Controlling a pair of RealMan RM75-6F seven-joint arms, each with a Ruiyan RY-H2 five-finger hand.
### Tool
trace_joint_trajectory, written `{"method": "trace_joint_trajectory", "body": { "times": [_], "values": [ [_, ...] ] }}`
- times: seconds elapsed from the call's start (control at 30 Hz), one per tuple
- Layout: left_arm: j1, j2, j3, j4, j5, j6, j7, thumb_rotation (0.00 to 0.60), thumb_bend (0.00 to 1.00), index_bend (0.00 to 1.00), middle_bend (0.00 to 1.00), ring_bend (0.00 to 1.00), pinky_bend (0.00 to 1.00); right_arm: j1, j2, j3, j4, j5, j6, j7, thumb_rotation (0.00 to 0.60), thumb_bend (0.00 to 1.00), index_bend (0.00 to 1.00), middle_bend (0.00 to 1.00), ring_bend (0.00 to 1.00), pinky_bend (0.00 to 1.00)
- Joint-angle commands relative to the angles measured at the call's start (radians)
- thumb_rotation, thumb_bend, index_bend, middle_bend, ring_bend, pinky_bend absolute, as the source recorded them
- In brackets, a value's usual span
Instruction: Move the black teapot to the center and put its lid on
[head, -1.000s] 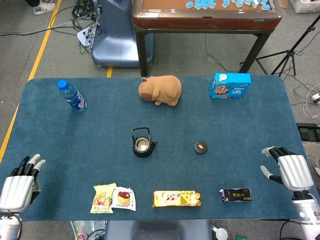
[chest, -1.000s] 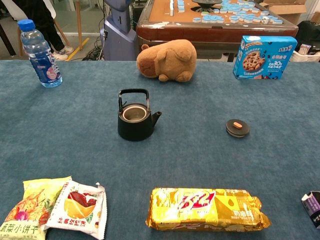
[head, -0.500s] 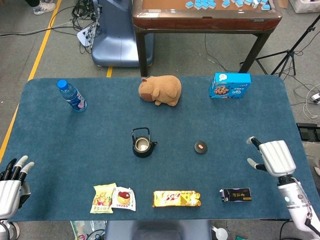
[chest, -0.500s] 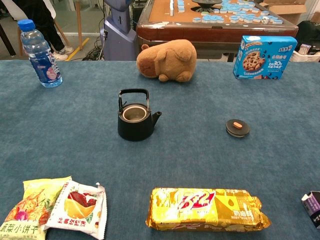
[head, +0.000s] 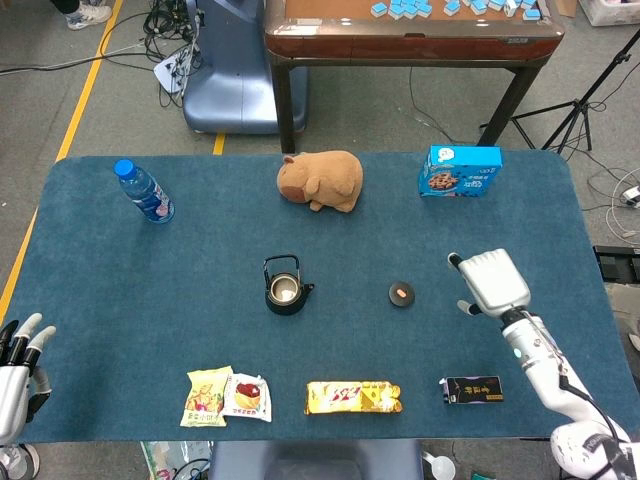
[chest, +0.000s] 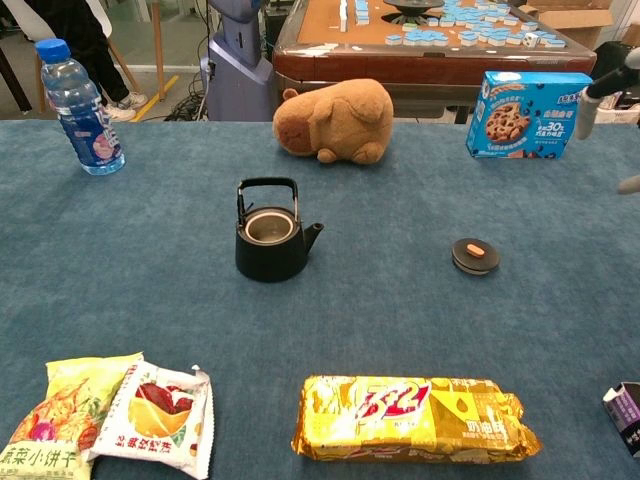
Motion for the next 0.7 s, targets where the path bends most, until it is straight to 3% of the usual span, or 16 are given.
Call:
{"method": "trace_joint_trajectory", "body": {
  "times": [0.03, 0.33, 0.7],
  "values": [
    [0.009, -0.001, -0.007, 0.003, 0.010, 0.003, 0.002, 0.600, 0.73, 0.22, 0.12, 0.08, 0.27, 0.097, -0.049, 0.002, 0.013, 0.096, -0.059, -0.096, 0.600, 0.04, 0.36, 1.00, 0.96, 1.00],
    [0.034, 0.011, -0.028, 0.007, 0.037, -0.008, -0.026, 0.600, 0.73, 0.22, 0.13, 0.08, 0.27, 0.244, -0.139, -0.050, 0.063, 0.268, -0.102, -0.205, 0.600, 0.04, 0.36, 1.00, 0.96, 1.00],
    [0.051, 0.016, -0.041, 0.011, 0.070, -0.029, -0.031, 0.600, 0.73, 0.23, 0.15, 0.10, 0.27, 0.321, -0.245, -0.141, 0.152, 0.349, -0.062, -0.277, 0.600, 0.04, 0.36, 1.00, 0.96, 1.00]
  ]
}}
